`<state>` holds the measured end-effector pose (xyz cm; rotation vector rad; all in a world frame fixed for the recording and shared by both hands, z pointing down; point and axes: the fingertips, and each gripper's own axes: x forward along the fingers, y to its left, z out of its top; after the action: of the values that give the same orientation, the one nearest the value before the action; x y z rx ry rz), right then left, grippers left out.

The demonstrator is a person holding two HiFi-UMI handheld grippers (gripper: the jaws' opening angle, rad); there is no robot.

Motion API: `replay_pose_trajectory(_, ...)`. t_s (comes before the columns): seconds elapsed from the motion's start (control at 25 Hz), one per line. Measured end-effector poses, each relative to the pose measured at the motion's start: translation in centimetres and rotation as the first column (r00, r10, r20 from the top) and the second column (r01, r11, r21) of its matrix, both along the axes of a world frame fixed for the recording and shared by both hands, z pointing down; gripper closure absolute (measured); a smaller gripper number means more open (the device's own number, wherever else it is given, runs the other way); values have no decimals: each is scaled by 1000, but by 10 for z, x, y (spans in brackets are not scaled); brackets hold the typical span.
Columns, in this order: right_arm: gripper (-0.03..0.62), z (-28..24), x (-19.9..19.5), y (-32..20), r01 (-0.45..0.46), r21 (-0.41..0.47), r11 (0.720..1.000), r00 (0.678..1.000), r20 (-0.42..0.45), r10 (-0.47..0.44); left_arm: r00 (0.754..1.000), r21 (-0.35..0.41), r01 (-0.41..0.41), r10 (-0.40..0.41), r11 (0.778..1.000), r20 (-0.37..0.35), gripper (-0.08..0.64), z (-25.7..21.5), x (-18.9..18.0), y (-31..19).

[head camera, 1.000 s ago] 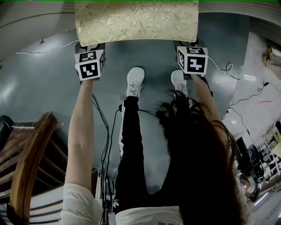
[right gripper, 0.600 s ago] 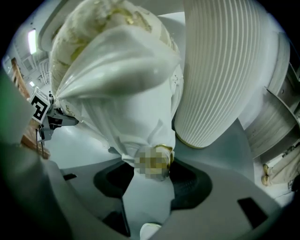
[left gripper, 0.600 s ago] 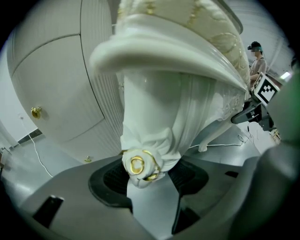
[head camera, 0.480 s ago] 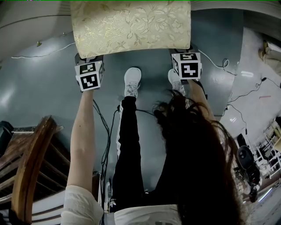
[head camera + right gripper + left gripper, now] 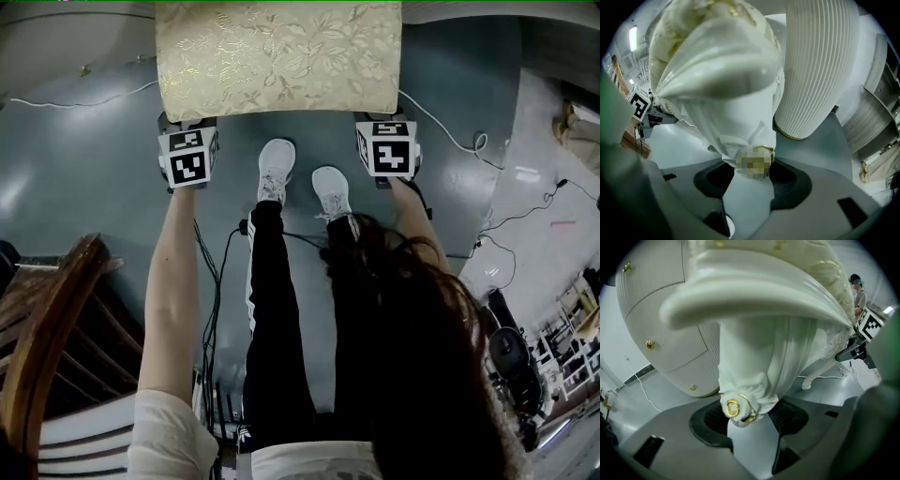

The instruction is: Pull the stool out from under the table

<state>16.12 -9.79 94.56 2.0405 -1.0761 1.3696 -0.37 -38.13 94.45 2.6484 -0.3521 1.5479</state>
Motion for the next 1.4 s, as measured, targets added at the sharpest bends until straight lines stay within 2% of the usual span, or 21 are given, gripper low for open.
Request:
replay_pose_trajectory(0.36,345,2,5,-6,42,8,999,999,-4,-42,997,0,53,-53,999,-50,305,-3,-8,3)
replay_pose_trajectory(0.52,345,1,9,-9,12,-3,1000,1000,-3,-12,1000,-10,28,-28,1000,-14,305,-5,0,-4)
replay_pose_trajectory(0.6,345,3,-17,11,10,-18,1000,1000,4,-10,1000,-20,15,-15,1000,-2,305,-1,-23,15)
replay_pose_trajectory(0.72,347,9,-82,62,30,-23,999,999,-18,-31,999,-16,15,-15,1000,-32,305,8,-87,65)
replay_pose_trajectory(0.76,347,8,-92,69,34,-24,999,999,-23,-34,999,-15,13,-14,1000,-30,305,8,-97,72)
replay_pose_trajectory(0.8,347,5,-89,67,32,-29,999,999,-20,-32,1000,-16,9,-9,1000,-19,305,5,-95,70)
replay_pose_trajectory(0.92,345,-7,-53,42,20,-46,999,1000,12,-19,1000,-29,-6,7,1000,26,305,-7,-56,43)
replay_pose_trajectory(0.96,347,-4,-56,45,25,-48,999,1000,14,-25,1000,-28,-6,7,1000,26,305,-3,-59,46)
replay_pose_trajectory(1.12,347,16,-144,107,52,-17,998,999,-6,-52,1000,-13,15,-15,1000,6,305,17,-153,114)
replay_pose_trajectory(1.16,346,17,-156,117,53,-9,999,999,-12,-53,1000,-11,16,-16,1000,4,305,17,-166,124)
replay_pose_trajectory(1.24,347,15,-165,126,62,-24,998,998,-8,-62,1000,-9,19,-19,1000,4,305,16,-175,132)
replay_pose_trajectory(1.4,345,12,-157,122,68,-36,997,998,-15,-69,1000,-10,31,-31,999,-3,305,16,-171,130)
